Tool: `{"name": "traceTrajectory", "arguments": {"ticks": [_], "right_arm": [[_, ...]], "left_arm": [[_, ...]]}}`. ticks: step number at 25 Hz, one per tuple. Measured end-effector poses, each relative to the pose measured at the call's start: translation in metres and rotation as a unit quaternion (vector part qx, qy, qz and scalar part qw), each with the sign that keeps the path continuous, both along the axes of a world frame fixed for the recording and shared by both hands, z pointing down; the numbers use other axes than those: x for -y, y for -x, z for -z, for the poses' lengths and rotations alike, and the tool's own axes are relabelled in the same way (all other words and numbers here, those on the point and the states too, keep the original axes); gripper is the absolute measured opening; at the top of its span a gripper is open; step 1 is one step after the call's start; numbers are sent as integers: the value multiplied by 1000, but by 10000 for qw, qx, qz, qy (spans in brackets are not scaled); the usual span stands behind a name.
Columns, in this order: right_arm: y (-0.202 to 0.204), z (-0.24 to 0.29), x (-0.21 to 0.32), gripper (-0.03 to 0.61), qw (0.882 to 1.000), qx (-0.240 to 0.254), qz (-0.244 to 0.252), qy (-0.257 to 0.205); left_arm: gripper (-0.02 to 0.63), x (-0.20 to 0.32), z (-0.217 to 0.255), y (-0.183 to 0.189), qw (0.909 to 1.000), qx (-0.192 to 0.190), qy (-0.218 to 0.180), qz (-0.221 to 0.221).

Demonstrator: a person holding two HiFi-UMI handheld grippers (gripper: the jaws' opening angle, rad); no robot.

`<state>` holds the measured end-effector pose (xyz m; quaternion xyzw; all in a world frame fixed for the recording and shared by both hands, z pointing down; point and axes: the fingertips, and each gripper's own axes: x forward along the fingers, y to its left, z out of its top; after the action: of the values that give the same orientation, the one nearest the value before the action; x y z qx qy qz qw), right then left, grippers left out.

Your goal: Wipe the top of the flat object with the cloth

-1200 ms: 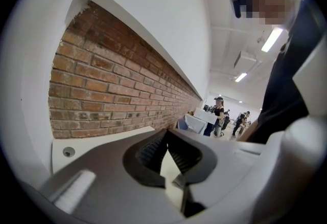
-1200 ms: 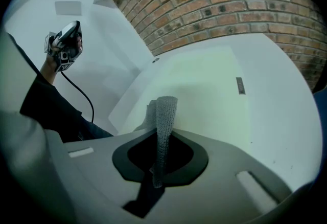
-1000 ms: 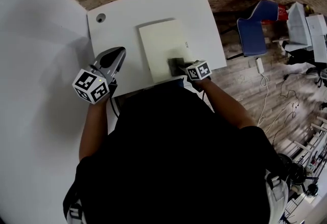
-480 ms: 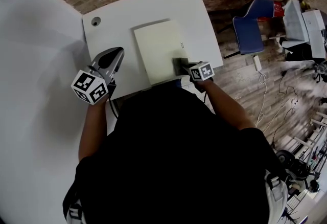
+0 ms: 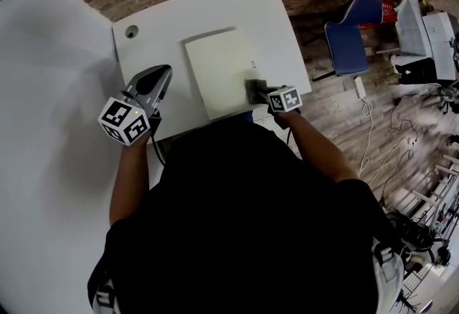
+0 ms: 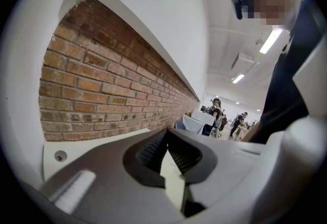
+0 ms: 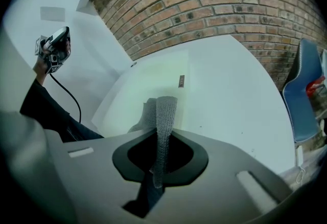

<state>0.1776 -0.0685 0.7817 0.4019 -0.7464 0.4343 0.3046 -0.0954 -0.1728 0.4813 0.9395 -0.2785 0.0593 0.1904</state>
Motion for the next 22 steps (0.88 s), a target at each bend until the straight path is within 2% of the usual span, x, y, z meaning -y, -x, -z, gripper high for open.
{"name": "traceTrajectory", "arguments": {"ticks": [13,17,22], "right_arm": [[-4,0,-1,8,10000,9,-33,-2],[-1,16,4,8,9994,-12,82,-326],[-14,35,15,8,9974,112,-257,-659]], "left_arm": [[2,-2,-3,-6,10000,19,37,2],[2,-2,0,-5,10000,27,4,18],[2,0,1,-4,10000,43,-19,21]]}}
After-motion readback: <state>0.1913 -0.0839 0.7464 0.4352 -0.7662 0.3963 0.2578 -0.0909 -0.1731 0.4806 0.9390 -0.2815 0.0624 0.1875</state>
